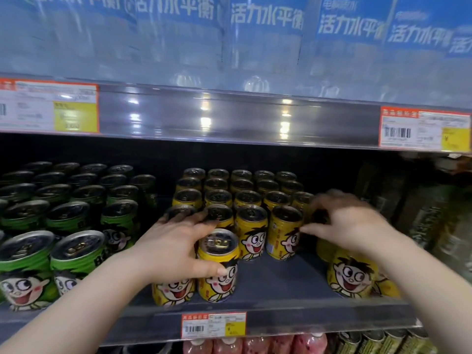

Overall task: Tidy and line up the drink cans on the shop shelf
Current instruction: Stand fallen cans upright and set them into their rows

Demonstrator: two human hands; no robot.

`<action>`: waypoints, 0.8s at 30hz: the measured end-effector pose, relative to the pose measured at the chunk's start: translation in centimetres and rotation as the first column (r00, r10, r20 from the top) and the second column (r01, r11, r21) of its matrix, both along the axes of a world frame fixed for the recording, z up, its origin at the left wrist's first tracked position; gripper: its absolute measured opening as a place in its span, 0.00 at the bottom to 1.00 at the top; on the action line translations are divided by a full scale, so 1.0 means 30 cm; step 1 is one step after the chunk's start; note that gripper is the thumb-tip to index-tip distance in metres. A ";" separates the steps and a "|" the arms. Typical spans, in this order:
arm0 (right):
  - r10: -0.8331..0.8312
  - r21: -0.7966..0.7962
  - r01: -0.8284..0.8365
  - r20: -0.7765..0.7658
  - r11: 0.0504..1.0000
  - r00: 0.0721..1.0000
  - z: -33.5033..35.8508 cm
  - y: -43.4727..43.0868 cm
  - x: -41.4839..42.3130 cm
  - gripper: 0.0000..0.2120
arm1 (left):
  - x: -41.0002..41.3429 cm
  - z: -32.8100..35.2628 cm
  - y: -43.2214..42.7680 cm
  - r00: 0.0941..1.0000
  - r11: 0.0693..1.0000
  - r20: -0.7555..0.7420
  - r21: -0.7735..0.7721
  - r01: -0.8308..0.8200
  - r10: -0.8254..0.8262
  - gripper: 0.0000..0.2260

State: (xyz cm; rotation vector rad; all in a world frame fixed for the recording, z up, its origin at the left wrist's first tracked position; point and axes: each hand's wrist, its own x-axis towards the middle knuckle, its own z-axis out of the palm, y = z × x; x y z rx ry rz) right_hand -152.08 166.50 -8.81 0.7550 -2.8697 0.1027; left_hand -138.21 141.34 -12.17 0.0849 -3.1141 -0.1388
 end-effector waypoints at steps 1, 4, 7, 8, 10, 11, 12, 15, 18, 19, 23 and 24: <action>-0.047 0.092 0.047 0.004 0.995 0.999 0.024 0.041 0.006 0.30 | 0.002 0.002 0.003 1.000 1.000 -0.028 0.028 -0.005 0.006 0.54; -0.148 0.259 0.116 0.106 0.959 0.983 0.045 0.122 0.040 0.36 | 0.012 0.001 0.008 0.995 0.994 -0.093 0.111 -0.019 0.030 0.53; -0.103 0.244 0.078 0.091 0.967 0.991 0.010 0.137 0.044 0.39 | 0.006 -0.006 0.006 0.993 0.992 -0.115 0.124 -0.021 0.035 0.53; -0.070 0.213 0.049 0.091 0.976 0.993 0.001 0.138 0.040 0.38 | 0.002 -0.007 0.004 0.993 0.991 -0.115 0.130 -0.024 0.039 0.52; 0.001 0.118 -0.016 0.124 0.993 0.992 -0.012 0.136 0.034 0.35 | -0.004 -0.012 -0.001 0.992 0.989 -0.119 0.147 -0.026 0.044 0.52; 0.041 0.065 -0.051 0.136 0.997 0.990 -0.019 0.132 0.033 0.33 | -0.006 -0.015 -0.003 0.991 0.987 -0.124 0.158 -0.025 0.045 0.52; 0.089 0.016 -0.091 0.134 0.996 0.987 -0.030 0.123 0.034 0.32 | -0.006 -0.017 -0.003 0.990 0.985 -0.132 0.168 -0.025 0.048 0.52; 0.256 -0.162 -0.231 0.156 0.959 0.954 -0.078 0.068 0.052 0.29 | -0.002 -0.019 0.005 0.981 0.986 -0.186 0.163 -0.029 0.060 0.50; 0.399 -0.363 -0.311 0.198 0.878 0.895 -0.124 0.008 0.080 0.28 | 0.013 -0.034 0.008 0.937 0.987 -0.339 0.155 -0.035 0.087 0.44; 0.415 -0.393 -0.314 0.204 0.864 0.887 -0.134 -0.003 0.086 0.29 | 0.020 -0.042 0.009 0.916 0.987 -0.390 0.156 -0.033 0.092 0.42; 0.395 -0.470 -0.265 0.201 0.842 0.897 -0.160 -0.039 0.099 0.33 | 0.036 -0.068 0.017 0.869 0.994 -0.490 0.108 -0.018 0.069 0.36; 0.401 -0.478 -0.267 0.202 0.837 0.894 -0.167 -0.056 0.110 0.33 | 0.037 -0.068 0.018 0.870 0.995 -0.489 0.096 -0.020 0.064 0.34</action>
